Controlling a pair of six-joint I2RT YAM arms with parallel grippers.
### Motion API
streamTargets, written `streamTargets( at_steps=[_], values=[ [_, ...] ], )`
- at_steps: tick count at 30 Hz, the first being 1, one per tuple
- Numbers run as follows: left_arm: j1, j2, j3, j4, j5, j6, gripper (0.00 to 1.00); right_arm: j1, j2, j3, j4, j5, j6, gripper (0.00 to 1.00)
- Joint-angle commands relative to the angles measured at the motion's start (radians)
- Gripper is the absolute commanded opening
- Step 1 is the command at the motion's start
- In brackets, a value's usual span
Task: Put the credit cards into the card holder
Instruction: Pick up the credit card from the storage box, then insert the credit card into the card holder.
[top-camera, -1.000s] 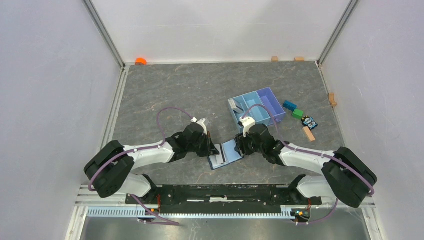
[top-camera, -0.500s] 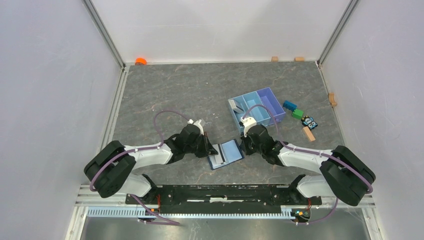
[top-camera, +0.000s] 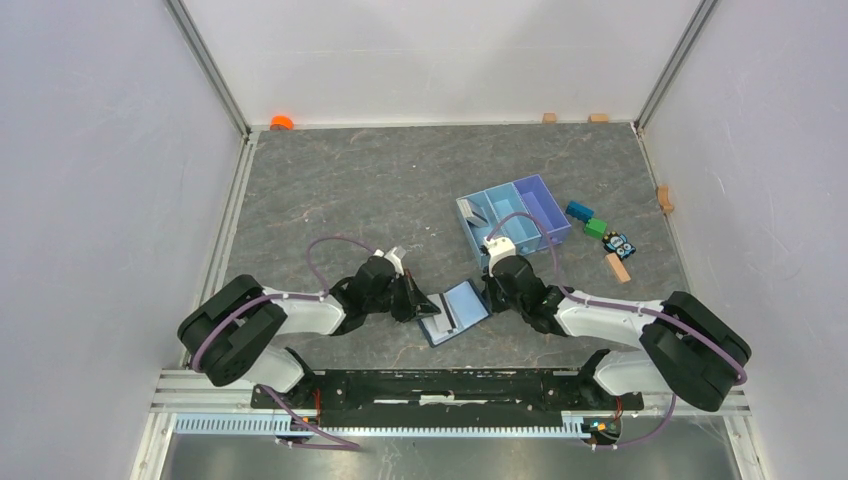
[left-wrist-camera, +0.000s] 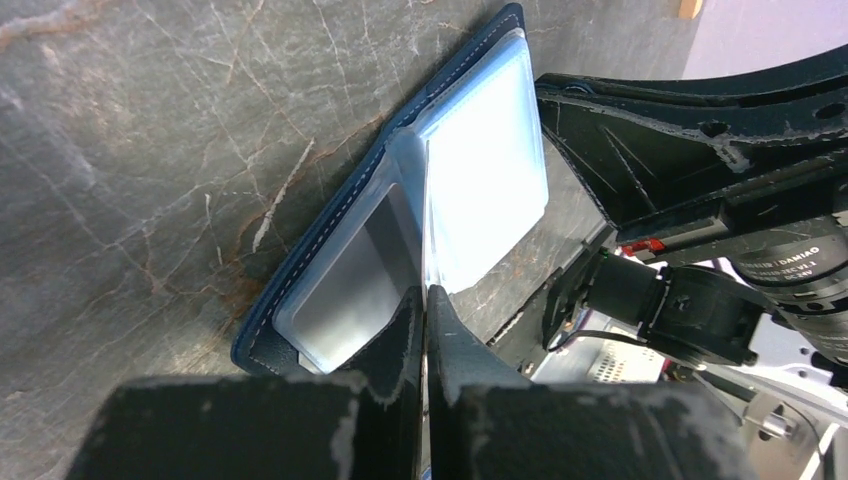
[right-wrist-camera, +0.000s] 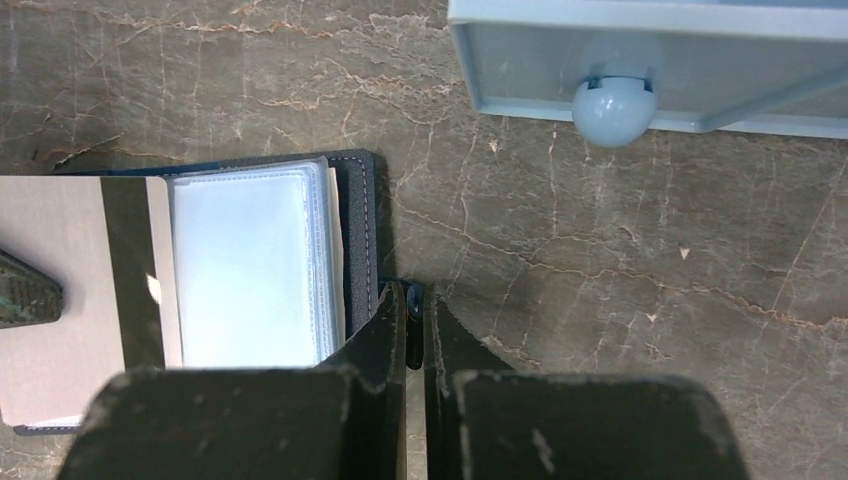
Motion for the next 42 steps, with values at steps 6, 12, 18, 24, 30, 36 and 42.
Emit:
streamTargets(
  at_steps=[6, 12, 18, 24, 30, 36, 42],
  values=[
    [0.005, -0.045, -0.027, 0.095, -0.008, -0.104, 0.02, 0.014, -0.033, -0.028, -0.092, 0.112, 0.082, 0.00],
    [0.005, -0.091, -0.037, 0.073, -0.024, -0.123, 0.02, 0.034, -0.043, -0.050, -0.093, 0.128, 0.142, 0.00],
    [0.004, -0.047, -0.059, 0.146, -0.007, -0.155, 0.02, 0.050, -0.029, -0.044, -0.101, 0.138, 0.154, 0.00],
    [0.005, 0.015, -0.070, 0.203, 0.000, -0.164, 0.02, 0.055, -0.036, -0.040, -0.111, 0.149, 0.157, 0.00],
    [0.004, 0.079, -0.080, 0.281, 0.009, -0.185, 0.02, 0.060, -0.030, -0.042, -0.113, 0.150, 0.159, 0.00],
    [0.005, 0.134, -0.089, 0.366, 0.023, -0.212, 0.02, 0.060, -0.022, -0.043, -0.117, 0.155, 0.160, 0.00],
    [0.004, 0.120, -0.083, 0.360, 0.029, -0.218, 0.02, 0.062, -0.014, -0.047, -0.130, 0.171, 0.162, 0.00]
  ],
)
